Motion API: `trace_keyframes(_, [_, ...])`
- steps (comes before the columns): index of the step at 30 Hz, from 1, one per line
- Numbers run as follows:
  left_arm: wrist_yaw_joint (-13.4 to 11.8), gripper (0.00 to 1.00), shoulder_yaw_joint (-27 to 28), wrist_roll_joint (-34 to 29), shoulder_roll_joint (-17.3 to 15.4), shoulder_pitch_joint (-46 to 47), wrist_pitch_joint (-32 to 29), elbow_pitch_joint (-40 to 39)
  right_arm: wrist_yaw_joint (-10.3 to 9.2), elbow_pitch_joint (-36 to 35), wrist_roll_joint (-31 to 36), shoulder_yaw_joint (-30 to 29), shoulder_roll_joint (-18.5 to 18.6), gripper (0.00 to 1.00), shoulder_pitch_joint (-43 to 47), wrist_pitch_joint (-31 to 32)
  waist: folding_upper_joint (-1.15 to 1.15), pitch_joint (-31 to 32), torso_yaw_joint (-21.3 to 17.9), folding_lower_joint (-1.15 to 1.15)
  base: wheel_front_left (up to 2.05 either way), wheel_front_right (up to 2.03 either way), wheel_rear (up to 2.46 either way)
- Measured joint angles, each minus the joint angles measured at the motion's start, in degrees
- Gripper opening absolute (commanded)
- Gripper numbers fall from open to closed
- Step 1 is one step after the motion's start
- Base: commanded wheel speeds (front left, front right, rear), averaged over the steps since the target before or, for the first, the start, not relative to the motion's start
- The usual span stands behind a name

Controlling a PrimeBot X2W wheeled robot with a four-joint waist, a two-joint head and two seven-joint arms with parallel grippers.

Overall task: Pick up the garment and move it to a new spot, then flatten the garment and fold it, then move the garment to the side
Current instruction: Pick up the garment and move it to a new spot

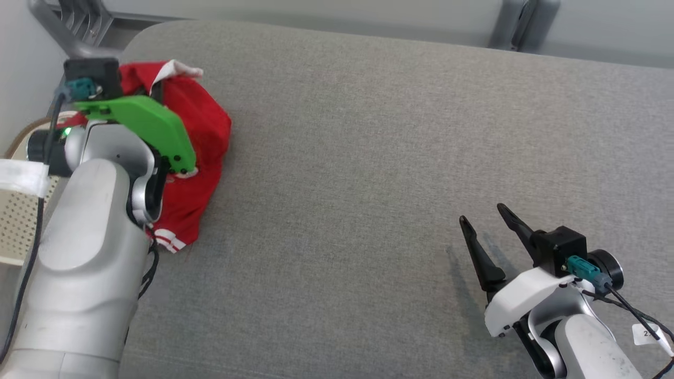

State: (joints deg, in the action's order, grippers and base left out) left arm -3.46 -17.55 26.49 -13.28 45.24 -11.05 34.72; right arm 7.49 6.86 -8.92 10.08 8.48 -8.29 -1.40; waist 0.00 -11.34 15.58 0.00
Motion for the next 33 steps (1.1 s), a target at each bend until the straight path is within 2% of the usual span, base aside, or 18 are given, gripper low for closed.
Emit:
trace_keyframes(13, [3.35,0.0,-5.17,-0.02,7.17,8.0,0.4,-8.36,0.0,1.4,0.01,-1.01,-2.12,1.0,2.27,-1.23,0.0,3.57,-9.27,0.0,0.0,0.0,0.0])
trace_keyframes(16, [4.08,0.0,-6.47,1.59,8.93,9.1,1.08,-9.6,0.0,1.76,0.02,-0.69,-2.44,1.0,2.3,-1.31,0.0,3.92,-11.89,0.0,0.0,0.0,0.0])
trace_keyframes(21, [4.65,0.0,-8.49,8.81,10.32,9.82,1.07,-12.05,0.0,2.12,0.03,-0.52,-2.93,1.0,2.15,-1.91,0.0,4.15,-16.18,0.0,0.0,0.0,0.0])
trace_keyframes(25, [2.71,0.0,-12.6,20.71,10.39,9.98,2.25,-16.37,0.0,2.56,0.02,-0.4,-3.27,1.0,1.85,-2.43,0.0,3.95,-19.26,0.0,0.0,0.0,0.0])
trace_keyframes(27, [1.19,0.0,-14.84,24.05,10.48,9.94,2.61,-16.82,0.0,2.85,0.03,-0.6,-3.37,1.0,1.77,-2.65,0.0,3.68,-20.47,0.0,0.0,0.0,0.0])
trace_keyframes(31, [-1.64,0.0,-17.24,24.91,10.48,7.72,1.77,-11.98,0.0,3.36,0.04,-0.84,-3.68,1.0,1.43,-3.24,0.0,2.55,-21.74,0.0,0.0,0.0,0.0])
trace_keyframes(33, [-3.05,0.0,-18.27,23.29,8.81,6.06,1.1,-7.91,0.0,3.65,0.1,-0.71,-3.81,1.0,0.9,-3.47,0.0,1.87,-21.98,0.0,0.0,0.0,0.0])
